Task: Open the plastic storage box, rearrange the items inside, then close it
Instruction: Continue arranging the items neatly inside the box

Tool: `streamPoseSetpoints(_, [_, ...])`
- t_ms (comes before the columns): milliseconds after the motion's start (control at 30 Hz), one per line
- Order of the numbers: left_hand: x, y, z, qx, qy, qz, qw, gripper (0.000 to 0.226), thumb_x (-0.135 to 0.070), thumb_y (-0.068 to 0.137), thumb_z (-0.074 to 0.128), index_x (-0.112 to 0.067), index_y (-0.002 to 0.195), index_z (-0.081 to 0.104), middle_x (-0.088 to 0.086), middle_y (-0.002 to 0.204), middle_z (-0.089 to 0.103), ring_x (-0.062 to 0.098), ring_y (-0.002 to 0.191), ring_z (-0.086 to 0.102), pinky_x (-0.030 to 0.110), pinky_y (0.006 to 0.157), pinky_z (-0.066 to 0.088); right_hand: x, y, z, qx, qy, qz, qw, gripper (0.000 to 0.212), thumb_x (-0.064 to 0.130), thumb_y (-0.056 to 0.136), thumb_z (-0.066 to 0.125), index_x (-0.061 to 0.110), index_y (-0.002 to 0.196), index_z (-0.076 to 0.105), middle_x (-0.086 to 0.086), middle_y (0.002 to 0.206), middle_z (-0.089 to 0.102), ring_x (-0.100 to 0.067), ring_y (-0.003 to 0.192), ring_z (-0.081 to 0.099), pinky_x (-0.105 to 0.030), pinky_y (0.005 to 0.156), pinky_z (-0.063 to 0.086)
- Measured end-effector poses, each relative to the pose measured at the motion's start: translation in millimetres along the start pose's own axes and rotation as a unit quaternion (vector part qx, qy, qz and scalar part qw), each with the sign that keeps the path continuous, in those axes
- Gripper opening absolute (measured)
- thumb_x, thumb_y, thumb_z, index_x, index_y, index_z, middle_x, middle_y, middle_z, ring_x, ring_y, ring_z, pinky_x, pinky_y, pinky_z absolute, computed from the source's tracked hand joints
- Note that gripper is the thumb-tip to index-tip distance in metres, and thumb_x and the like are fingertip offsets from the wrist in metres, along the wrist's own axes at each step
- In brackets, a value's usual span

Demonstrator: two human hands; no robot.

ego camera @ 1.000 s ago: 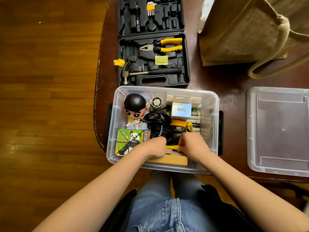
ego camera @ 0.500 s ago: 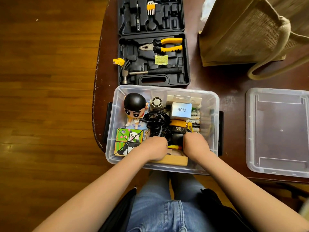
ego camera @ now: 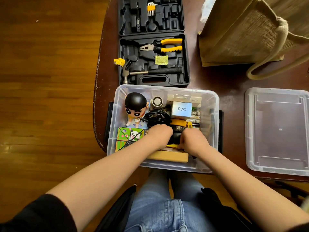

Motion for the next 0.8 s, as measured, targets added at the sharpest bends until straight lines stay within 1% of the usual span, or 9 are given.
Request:
streamPoseSetpoints(133, [-3.8,3.1,4.2,0.003,0.03,0.018,0.999,0.018,0.002,0.087,0.052,-0.007,0.095,0.066,0.014,0.1,0.065,0.034,0.094,0.061,0.039,0.075,0.05,-0.6,1.4,2.8,0.0,0.0,0.004,1.0,0.012,0.015,0.083,0.063,0.009,0.089,0.072,-0.009,0.084,0.068,-0.026,0.081,0.063,-0.035,0.072,0.056])
streamPoseSetpoints(333, [-0.1,6.7,3.5,0.019,0.007,0.018,1.0,0.016,0.002,0.083,0.055,-0.007,0.088,0.067,0.013,0.094,0.067,0.032,0.089,0.062,0.04,0.075,0.053,-8.2,2.7,10.4,0.0,0.002,0.019,1.0,0.018,0.022,0.083,0.066,0.01,0.095,0.072,-0.009,0.091,0.069,-0.025,0.084,0.064,-0.034,0.075,0.055])
streamPoseSetpoints(400, [-0.3,8.0,4.8,0.017,0.008,0.018,1.0,0.016,0.002,0.082,0.055,-0.008,0.086,0.067,0.012,0.092,0.068,0.031,0.088,0.063,0.04,0.075,0.053,-9.6,3.7,11.8,-0.007,0.0,0.027,1.0,0.018,0.022,0.083,0.066,0.01,0.094,0.071,-0.008,0.091,0.069,-0.025,0.084,0.064,-0.033,0.073,0.055])
streamPoseSetpoints(500, [1.3,9.1,6.9,0.012,0.006,0.013,1.0,0.014,-0.001,0.084,0.056,-0.008,0.088,0.067,0.012,0.093,0.068,0.03,0.088,0.063,0.038,0.074,0.052,-10.1,5.0,12.2,-0.023,-0.022,0.034,0.999,0.017,0.02,0.082,0.066,0.009,0.095,0.067,-0.008,0.092,0.068,-0.026,0.084,0.063,-0.03,0.066,0.049])
streamPoseSetpoints(633, [8.0,10.6,10.1,0.015,-0.022,0.003,1.0,0.009,-0.003,0.083,0.061,-0.008,0.085,0.068,0.01,0.093,0.07,0.029,0.091,0.064,0.041,0.08,0.054,-9.3,7.6,14.9,-0.026,-0.052,0.037,0.998,0.016,0.017,0.083,0.064,0.01,0.098,0.066,-0.006,0.094,0.068,-0.025,0.087,0.064,-0.029,0.064,0.048])
streamPoseSetpoints(700, [6.9,10.3,10.7,0.007,-0.024,0.001,1.0,0.012,-0.001,0.083,0.058,-0.008,0.083,0.068,0.01,0.092,0.07,0.029,0.09,0.064,0.041,0.079,0.054,-10.1,8.7,16.1,-0.024,-0.059,0.039,0.997,0.015,0.016,0.084,0.063,0.011,0.098,0.065,-0.006,0.095,0.067,-0.025,0.087,0.064,-0.029,0.063,0.046])
streamPoseSetpoints(800, [3.8,9.2,10.9,-0.008,-0.016,-0.004,1.0,0.015,0.001,0.083,0.056,-0.009,0.085,0.067,0.012,0.093,0.069,0.031,0.09,0.063,0.039,0.076,0.052,-10.7,9.8,16.9,-0.026,-0.057,0.038,0.997,0.014,0.016,0.084,0.063,0.012,0.098,0.066,-0.006,0.095,0.067,-0.025,0.087,0.065,-0.028,0.062,0.045])
Point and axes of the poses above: each hand's wrist, its own y-axis towards the middle knuckle, its own z-axis out of the palm, x = y × z, the point moved 7 cm from there along y, towards the middle knuckle
